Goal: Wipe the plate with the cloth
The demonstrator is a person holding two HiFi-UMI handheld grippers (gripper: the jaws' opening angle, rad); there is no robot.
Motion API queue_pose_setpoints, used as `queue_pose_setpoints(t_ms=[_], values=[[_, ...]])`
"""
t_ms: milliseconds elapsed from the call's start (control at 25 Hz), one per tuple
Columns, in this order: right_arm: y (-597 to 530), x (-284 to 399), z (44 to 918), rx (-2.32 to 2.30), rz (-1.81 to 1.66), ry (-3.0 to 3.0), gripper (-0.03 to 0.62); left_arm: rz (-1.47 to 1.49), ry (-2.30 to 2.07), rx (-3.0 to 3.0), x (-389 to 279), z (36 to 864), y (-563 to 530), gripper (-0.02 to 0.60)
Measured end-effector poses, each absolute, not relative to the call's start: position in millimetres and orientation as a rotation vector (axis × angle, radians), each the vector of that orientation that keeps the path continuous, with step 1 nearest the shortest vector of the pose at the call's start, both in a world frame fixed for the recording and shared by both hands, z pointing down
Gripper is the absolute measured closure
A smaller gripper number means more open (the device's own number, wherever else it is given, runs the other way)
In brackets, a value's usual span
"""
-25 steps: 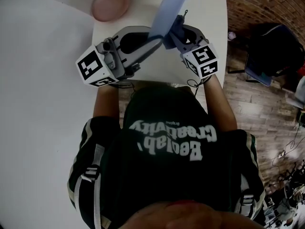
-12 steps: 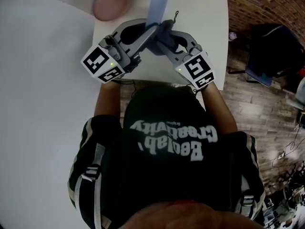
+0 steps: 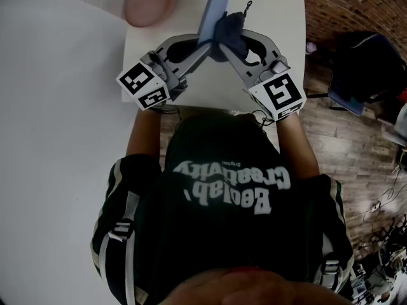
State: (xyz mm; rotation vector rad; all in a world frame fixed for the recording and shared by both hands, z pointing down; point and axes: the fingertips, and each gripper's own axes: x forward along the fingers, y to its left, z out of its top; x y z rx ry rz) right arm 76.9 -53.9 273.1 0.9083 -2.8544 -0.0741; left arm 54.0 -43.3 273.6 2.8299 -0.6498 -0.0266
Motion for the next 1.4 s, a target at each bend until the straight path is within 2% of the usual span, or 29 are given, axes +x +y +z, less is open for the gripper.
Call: queue_pose_setpoints(t_ms=[440, 920, 1120, 1400], values=[[-92.5, 127.7, 239.6, 1.16, -0.143, -2.83, 0.505, 0.077, -0.406, 2.91, 74.4, 274.8, -4.2, 0.557], [-128.9, 165.3, 260.1, 1.325, -0.075, -2.725, 0.505, -0.111, -0.151, 2.996, 69.6, 232.4, 39.2, 0.554], [-134.0, 161.0, 290.7, 1.286, 0.007, -2.697, 0.505, -0.179, -0.134, 3.004, 69.9, 210.8, 35.9, 0.555], [-101.2, 117.5, 316.8, 1.137, 0.072, -2.71, 0.505, -0.337, -0.202, 3.012, 59.8, 189.5, 26.2, 0.555]])
